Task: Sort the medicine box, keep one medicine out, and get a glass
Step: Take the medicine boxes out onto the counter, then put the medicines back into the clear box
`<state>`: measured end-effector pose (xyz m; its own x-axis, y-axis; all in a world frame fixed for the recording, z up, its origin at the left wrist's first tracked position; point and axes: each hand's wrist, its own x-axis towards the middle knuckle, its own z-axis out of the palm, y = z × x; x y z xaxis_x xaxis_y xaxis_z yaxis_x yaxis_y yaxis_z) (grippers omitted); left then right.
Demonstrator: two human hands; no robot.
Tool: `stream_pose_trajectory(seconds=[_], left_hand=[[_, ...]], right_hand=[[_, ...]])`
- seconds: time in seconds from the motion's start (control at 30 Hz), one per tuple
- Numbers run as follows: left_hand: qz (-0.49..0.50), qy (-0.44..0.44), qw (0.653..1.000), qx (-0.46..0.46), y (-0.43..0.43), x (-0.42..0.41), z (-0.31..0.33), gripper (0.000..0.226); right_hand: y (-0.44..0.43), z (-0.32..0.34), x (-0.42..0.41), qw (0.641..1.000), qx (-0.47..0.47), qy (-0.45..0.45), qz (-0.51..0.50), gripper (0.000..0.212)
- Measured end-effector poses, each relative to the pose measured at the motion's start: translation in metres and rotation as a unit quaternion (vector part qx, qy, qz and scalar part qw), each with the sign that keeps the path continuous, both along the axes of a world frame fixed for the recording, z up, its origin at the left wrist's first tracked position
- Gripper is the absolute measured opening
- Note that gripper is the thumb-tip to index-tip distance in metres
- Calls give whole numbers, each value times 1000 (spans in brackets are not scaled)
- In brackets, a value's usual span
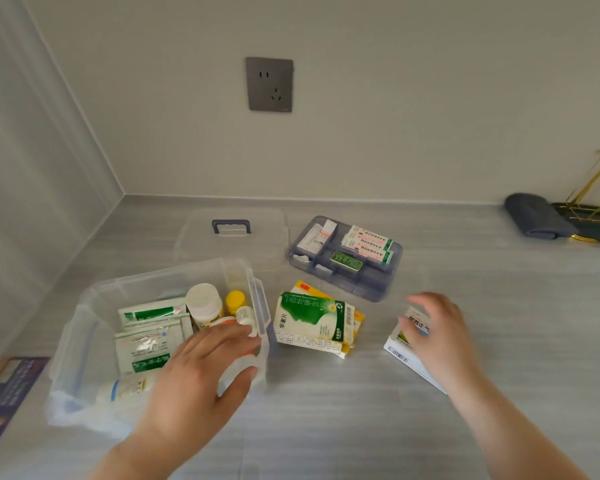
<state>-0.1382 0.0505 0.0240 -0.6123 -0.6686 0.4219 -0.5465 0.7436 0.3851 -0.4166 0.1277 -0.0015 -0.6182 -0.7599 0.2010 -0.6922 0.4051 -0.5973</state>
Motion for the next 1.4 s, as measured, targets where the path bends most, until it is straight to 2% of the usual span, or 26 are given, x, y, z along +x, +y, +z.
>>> stream_pose_trajectory(seconds=[0.07,0.17,0.23,0.33,0.4,0.47,0.6,0.77,0.83,0.93,1.1,1.27,1.33,1.4], left_hand=[[24,8,1000,12,-2,11,1,31],[62,18,998,18,-5,33,2,42],[77,24,996,30,-5,47,4,61],[116,25,992,35,-6,68,4,68],[151,7,986,63,-10,83,6,51],[195,-25,976,89,-18,95,10,13],[181,-179,956,145,-48,99,20,31],[76,-463,858,212,-84,80,16,47],[25,-513,827,229,-89,72,13,46],[-29,-522,809,269,-92,63,9,44],[-56,-500,822,266,-98,64,4,41],[-2,-402,904,146,-120,78,22,48],[18,-363,924,124,-129,83,29,50],[24,-349,929,124,-135,86,33,50]], right_hand=[[-22,0,24,991,47,-16,121,34],[-54,-9,46,951,204,-2,234,73],[-69,-15,52,925,281,34,253,91],[-77,-21,53,923,293,34,248,93],[-77,-23,51,925,280,39,252,91],[-77,-23,50,929,263,53,255,88],[-77,-21,46,944,227,34,237,86],[-72,-7,38,962,184,-32,198,89],[-68,1,35,968,163,-47,185,90],[-64,17,33,972,137,-79,174,89],[-63,48,47,971,109,-99,189,88],[-76,81,74,955,116,-89,259,87],[-84,88,92,942,123,-73,304,88],[-94,89,115,925,137,-47,352,90]])
